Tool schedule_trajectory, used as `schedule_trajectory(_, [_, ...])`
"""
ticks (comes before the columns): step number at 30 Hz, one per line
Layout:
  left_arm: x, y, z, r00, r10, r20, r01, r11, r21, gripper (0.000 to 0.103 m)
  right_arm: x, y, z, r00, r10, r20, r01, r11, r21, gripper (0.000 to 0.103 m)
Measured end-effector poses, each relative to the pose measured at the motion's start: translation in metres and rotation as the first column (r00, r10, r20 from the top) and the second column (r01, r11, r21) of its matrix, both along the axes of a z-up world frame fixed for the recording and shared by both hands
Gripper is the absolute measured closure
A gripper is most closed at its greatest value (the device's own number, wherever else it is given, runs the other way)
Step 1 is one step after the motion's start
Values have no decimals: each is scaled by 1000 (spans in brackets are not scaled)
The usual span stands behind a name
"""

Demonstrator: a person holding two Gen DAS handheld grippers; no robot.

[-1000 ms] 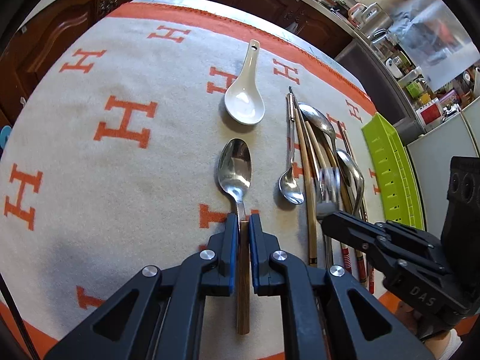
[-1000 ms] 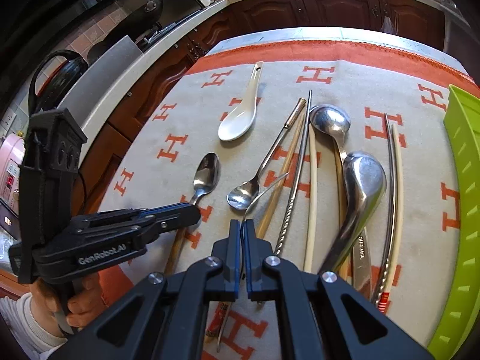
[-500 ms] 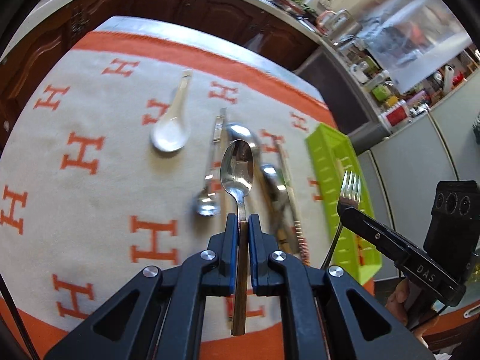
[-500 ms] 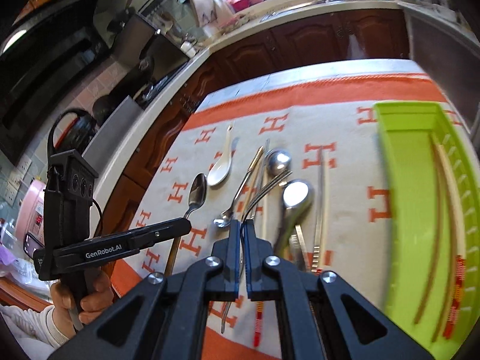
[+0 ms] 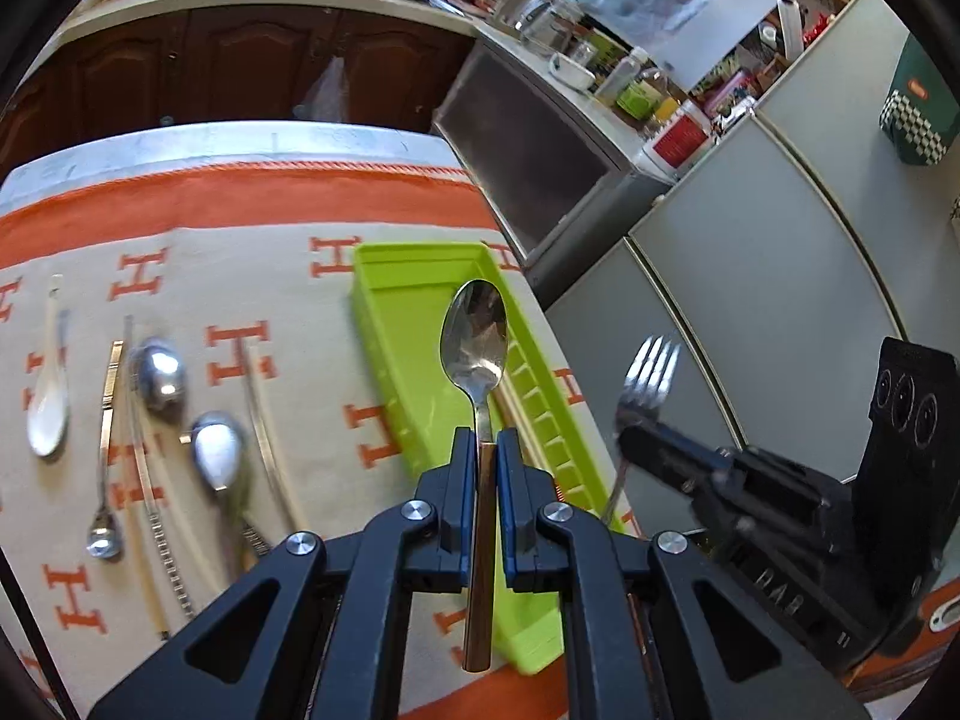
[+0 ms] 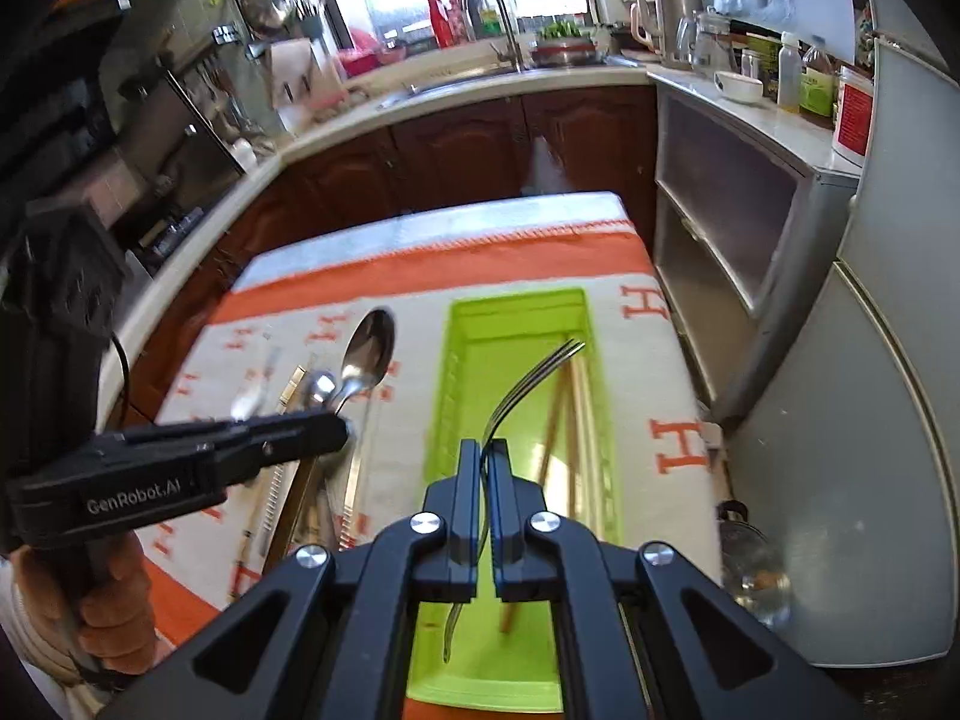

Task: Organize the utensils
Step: 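Carry the spoon and fork into the green tray and release both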

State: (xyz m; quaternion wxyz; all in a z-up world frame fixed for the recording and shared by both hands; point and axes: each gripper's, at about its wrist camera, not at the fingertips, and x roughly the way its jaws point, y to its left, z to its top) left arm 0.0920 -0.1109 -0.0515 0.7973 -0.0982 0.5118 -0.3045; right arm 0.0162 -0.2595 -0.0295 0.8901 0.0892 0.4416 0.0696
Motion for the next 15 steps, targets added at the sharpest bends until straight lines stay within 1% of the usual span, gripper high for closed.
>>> schedule_trajectory(4, [3, -30, -21, 999, -16, -44, 17, 999, 31, 98, 6, -5, -25, 997, -3, -75, -1, 998, -61, 101])
schedule_trajectory(7, [3, -38, -35, 997, -13, -72, 17, 998, 55, 98, 9, -2, -42, 993, 4, -116, -11, 999, -53, 100])
schedule_trajectory(10, [1, -38, -43, 995, -17, -95, 23, 997, 71, 97, 12, -6, -51, 989, -9, -146, 9, 1000, 3, 100])
schedule_trajectory(11, [-1, -37, -43, 996, -21, -91, 28, 997, 75, 95, 12, -7, -54, 988, -17, -152, 19, 1000, 9, 100])
schedule_trajectory(13, [-8, -31, -39, 997, -20, -70, 26, 996, 86, 79, 13, -7, -58, 987, -28, -160, 29, 1000, 9, 99])
schedule_trajectory(14, [-11, -27, -36, 998, -17, -56, 22, 996, 90, 76, 13, -6, -60, 986, -28, -162, 32, 999, 18, 99])
schedule_trajectory(15, [-16, -23, -33, 999, -16, -36, 19, 995, 99, 69, 13, -5, -60, 986, -29, -165, 34, 999, 26, 99])
